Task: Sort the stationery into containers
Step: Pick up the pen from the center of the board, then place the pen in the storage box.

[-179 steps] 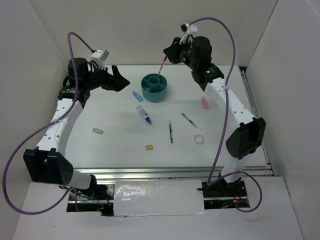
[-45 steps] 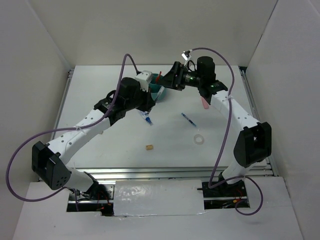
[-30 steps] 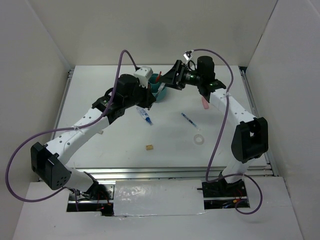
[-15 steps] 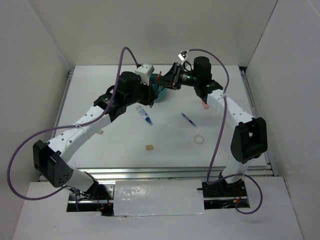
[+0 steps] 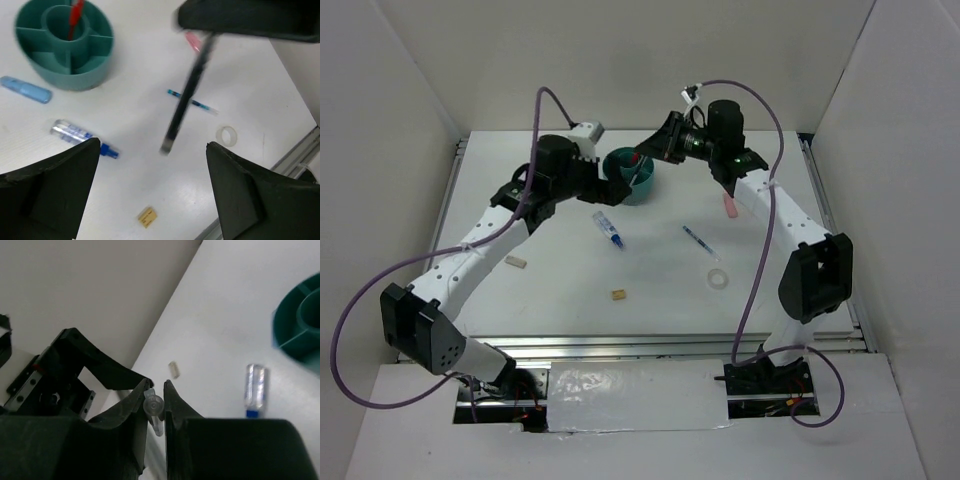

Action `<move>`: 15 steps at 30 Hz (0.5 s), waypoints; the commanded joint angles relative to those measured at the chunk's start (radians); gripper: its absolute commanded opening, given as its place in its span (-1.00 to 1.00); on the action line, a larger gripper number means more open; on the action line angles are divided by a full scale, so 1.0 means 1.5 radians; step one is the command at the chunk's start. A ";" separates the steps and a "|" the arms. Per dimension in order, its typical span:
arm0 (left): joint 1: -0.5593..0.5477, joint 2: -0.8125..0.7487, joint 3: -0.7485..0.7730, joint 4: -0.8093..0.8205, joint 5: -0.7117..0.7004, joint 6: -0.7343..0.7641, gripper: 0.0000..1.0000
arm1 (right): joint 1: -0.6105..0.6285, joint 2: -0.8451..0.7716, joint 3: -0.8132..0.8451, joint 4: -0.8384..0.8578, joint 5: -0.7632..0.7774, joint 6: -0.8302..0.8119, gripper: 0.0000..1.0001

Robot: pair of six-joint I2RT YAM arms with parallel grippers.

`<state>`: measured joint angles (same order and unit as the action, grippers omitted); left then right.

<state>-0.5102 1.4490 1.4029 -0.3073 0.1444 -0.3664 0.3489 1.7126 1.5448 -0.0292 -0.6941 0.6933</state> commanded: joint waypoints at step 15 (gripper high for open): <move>0.205 -0.115 -0.110 0.086 0.054 0.056 0.99 | 0.054 0.253 0.278 0.159 0.386 -0.338 -1.00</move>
<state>-0.2134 1.3010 1.2411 -0.2340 0.2176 -0.3191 0.4011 2.0361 1.8931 0.1196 -0.2317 0.2863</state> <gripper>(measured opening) 0.993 0.215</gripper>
